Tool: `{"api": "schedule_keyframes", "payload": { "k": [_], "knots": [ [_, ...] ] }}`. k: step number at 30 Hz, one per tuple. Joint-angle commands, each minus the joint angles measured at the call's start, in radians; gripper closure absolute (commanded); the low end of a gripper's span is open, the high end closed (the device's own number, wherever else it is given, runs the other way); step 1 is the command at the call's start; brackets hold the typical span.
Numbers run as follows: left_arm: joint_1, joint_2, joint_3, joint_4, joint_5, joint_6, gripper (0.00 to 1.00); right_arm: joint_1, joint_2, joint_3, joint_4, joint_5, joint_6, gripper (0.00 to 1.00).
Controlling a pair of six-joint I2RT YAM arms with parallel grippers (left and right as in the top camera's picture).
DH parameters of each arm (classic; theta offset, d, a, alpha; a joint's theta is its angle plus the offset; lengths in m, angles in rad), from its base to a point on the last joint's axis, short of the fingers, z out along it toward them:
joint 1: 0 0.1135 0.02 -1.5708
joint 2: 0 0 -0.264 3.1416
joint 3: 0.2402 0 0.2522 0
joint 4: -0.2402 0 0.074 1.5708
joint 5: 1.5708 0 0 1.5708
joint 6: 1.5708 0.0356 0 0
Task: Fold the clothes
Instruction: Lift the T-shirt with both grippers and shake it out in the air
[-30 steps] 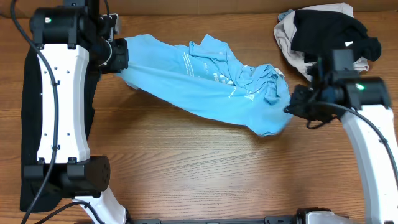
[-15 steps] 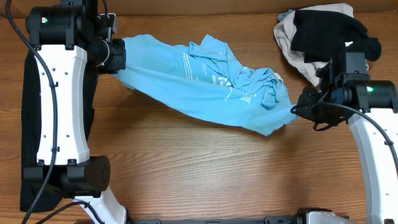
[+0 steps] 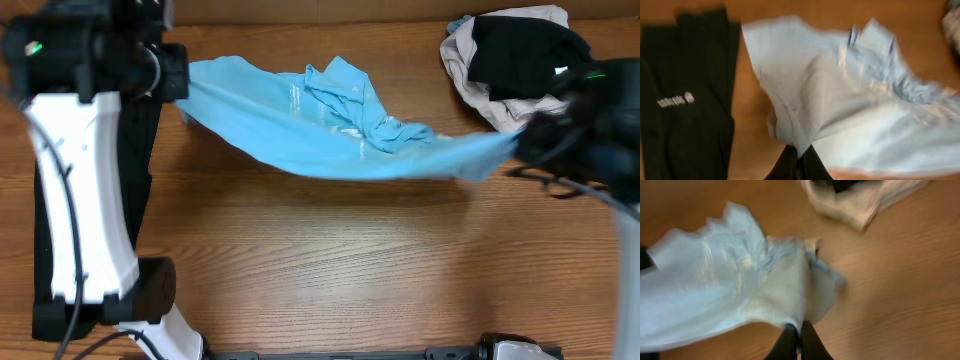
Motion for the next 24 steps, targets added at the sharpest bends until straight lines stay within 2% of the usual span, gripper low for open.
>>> {"api": "schedule_keyframes", "payload": {
  "k": [1,8,13,19,24],
  "knots": [
    [0.007,-0.156,0.159,0.005,-0.01,0.014,0.96,-0.062,-0.082,0.286,-0.08,0.053,-0.028,0.96],
    [0.007,-0.348,0.304,0.03,-0.011,0.014,0.96,-0.173,-0.081,0.739,-0.212,0.071,-0.055,0.96],
    [0.007,-0.458,0.31,0.054,-0.102,-0.003,0.96,-0.175,-0.082,0.932,-0.234,0.087,-0.054,0.96],
    [0.007,-0.446,0.287,0.056,-0.171,-0.008,0.96,-0.175,-0.058,0.925,-0.207,0.077,-0.08,0.96],
    [0.008,-0.323,0.245,0.072,-0.197,-0.008,0.96,-0.175,0.042,0.874,-0.114,0.005,-0.114,0.96]
  ]
}}
